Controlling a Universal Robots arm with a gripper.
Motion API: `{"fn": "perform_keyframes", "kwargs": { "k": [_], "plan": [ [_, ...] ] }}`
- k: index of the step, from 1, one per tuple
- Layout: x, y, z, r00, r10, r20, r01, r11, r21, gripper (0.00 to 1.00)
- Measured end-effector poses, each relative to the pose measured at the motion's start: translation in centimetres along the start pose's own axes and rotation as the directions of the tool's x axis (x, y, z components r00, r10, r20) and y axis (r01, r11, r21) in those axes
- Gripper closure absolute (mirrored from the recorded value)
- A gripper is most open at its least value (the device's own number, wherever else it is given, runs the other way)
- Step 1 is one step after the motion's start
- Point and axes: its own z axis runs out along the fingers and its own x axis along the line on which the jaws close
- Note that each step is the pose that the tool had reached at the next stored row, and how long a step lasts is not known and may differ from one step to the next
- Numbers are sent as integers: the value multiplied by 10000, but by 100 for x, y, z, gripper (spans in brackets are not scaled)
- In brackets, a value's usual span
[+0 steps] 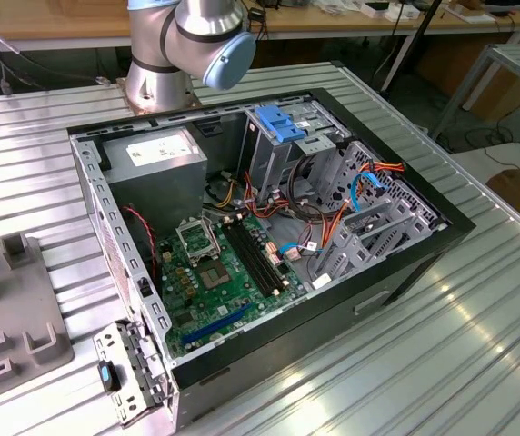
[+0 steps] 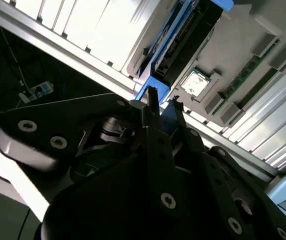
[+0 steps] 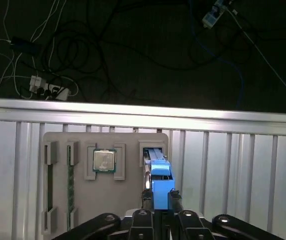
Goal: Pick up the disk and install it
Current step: 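Pick up the disk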
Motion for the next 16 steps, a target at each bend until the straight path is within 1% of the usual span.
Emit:
{"fn": "perform_keyframes", "kwargs": {
  "k": [1, 2, 3, 5, 6, 7, 8, 10, 12, 13, 15, 16],
  "plan": [
    [0, 0, 0, 10000, 0, 0, 0, 10000, 0, 64],
    [0, 0, 1, 10000, 0, 0, 0, 10000, 0, 53],
    [0, 0, 1, 10000, 0, 0, 0, 10000, 0, 53],
    [0, 0, 1, 10000, 0, 0, 0, 10000, 0, 40],
    [0, 0, 17, 10000, 0, 2, 0, 10000, 5, 40],
    [0, 0, 76, 10000, 0, 1, 0, 10000, 1, 40],
    [0, 0, 111, 10000, 0, 0, 0, 10000, -1, 40],
    [0, 1, 148, 10000, 0, 0, 0, 10000, 0, 40],
    [0, 1, 200, 10000, 0, 0, 0, 10000, 0, 40],
    [0, 1, 240, 10000, 0, 0, 0, 10000, 0, 40],
    [0, 1, 289, 10000, 0, 0, 0, 10000, 1, 40],
    [0, 1, 324, 10000, 0, 0, 0, 10000, -1, 40]
  ]
}}
